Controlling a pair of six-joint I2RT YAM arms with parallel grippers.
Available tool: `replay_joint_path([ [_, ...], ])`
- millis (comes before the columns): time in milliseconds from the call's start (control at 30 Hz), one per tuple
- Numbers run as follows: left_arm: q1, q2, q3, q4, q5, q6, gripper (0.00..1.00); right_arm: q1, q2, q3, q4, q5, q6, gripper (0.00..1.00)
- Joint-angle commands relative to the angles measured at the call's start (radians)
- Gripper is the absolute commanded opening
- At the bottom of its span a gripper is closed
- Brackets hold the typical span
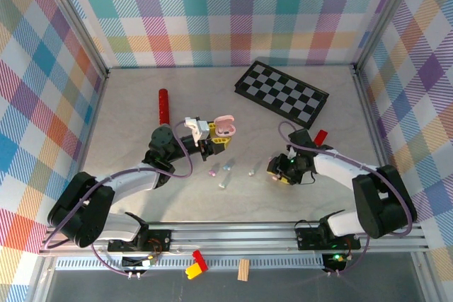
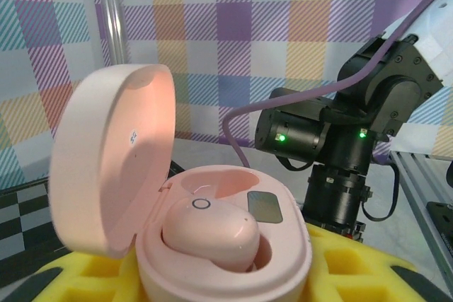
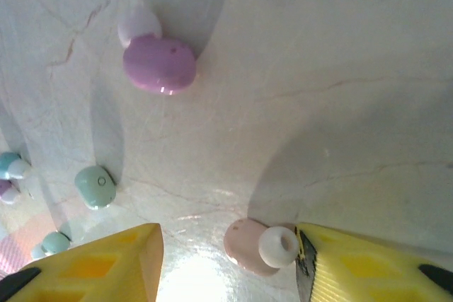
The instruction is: Insert the wireless bluetooth earbuds into the charging case
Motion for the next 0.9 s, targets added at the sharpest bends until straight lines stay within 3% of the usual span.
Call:
replay_joint_path([
  [0, 0.008, 0.013, 0.003, 0.076, 0.011, -0.021, 0.37, 0.026, -0.025, -0.012, 0.0, -0.018, 0.042, 0.53],
  [100, 0.013, 0.022, -0.001, 0.1, 0.012, -0.033, 0.37, 0.043, -0.047, 0.005, -0.047, 0.018, 0.037, 0.53],
  [400, 0.115, 0.057, -0.067, 0.251, -0.004, -0.108, 0.37, 0.142, -0.079, 0.181, -0.357, 0.301, -0.066, 0.54],
  [667, 0.198, 0.031, -0.101, 0.292, -0.017, -0.135, 0.37, 0.314, 0.123, 0.406, -0.616, 0.597, -0.133, 0.54],
  [867, 0.246, -0.003, -0.111, 0.285, -0.014, -0.152, 0.37, 0.419, 0.32, 0.535, -0.723, 0.74, -0.166, 0.54],
])
